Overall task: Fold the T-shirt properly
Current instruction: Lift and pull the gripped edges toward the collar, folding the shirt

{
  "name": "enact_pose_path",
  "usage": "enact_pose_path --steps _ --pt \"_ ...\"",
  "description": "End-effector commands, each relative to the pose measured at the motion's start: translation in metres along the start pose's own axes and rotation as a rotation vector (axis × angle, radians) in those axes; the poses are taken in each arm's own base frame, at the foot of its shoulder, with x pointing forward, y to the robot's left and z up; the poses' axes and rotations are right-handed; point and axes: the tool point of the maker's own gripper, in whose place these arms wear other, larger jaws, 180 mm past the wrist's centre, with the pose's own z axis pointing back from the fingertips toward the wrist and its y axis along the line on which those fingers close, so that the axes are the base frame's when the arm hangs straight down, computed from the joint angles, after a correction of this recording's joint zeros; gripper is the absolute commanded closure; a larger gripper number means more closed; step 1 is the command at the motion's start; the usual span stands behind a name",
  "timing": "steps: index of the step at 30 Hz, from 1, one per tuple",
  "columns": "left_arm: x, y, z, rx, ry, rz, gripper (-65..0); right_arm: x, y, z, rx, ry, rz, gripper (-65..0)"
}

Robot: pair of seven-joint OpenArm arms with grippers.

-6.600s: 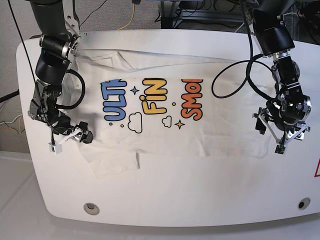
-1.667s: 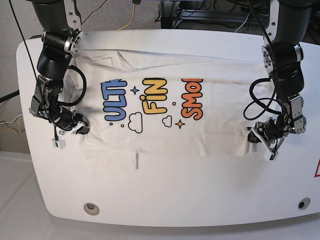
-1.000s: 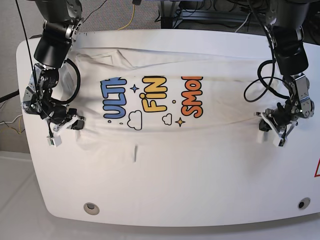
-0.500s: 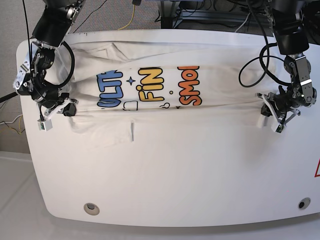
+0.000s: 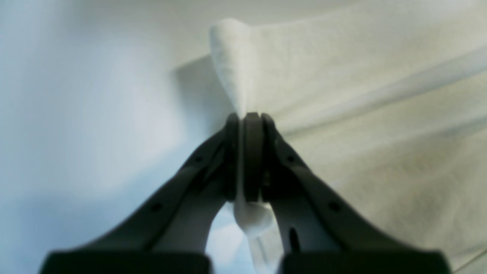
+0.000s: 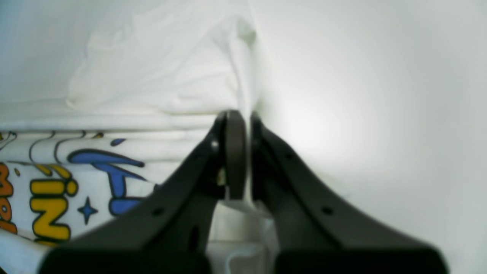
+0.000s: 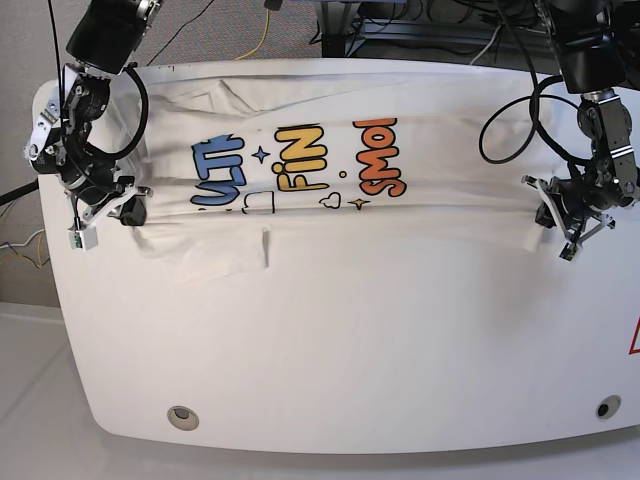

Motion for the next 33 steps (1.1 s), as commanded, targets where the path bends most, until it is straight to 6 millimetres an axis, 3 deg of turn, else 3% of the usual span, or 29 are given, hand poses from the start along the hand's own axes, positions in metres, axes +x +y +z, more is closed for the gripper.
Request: enact_pose_path --steps 1,13,25,27,33 --pt "0.012 0.016 0.011 0.052 -0.028 -0.028 0.0 0.024 -0.005 0.010 -0.020 -0.070 0.026 0.0" --pt "0.005 0.011 0.016 0.048 -0.025 -0.038 0.0 0.024 0.002 0.017 -0.016 -0.056 0.063 0.0" --pt "-0.022 -0.004 0.016 0.016 0.015 -0.036 0.0 0.009 0.033 0.037 0.042 0.029 0.147 0.0" --pt "-0.019 -0.005 0.015 0.016 0.001 -0.036 0.0 0.006 0.038 0.043 0.051 0.034 0.161 0.0" --pt "-0.030 -0.008 0.015 0.008 0.020 -0.034 0.0 -0.004 0.044 0.050 0.056 0.052 0.182 0.0"
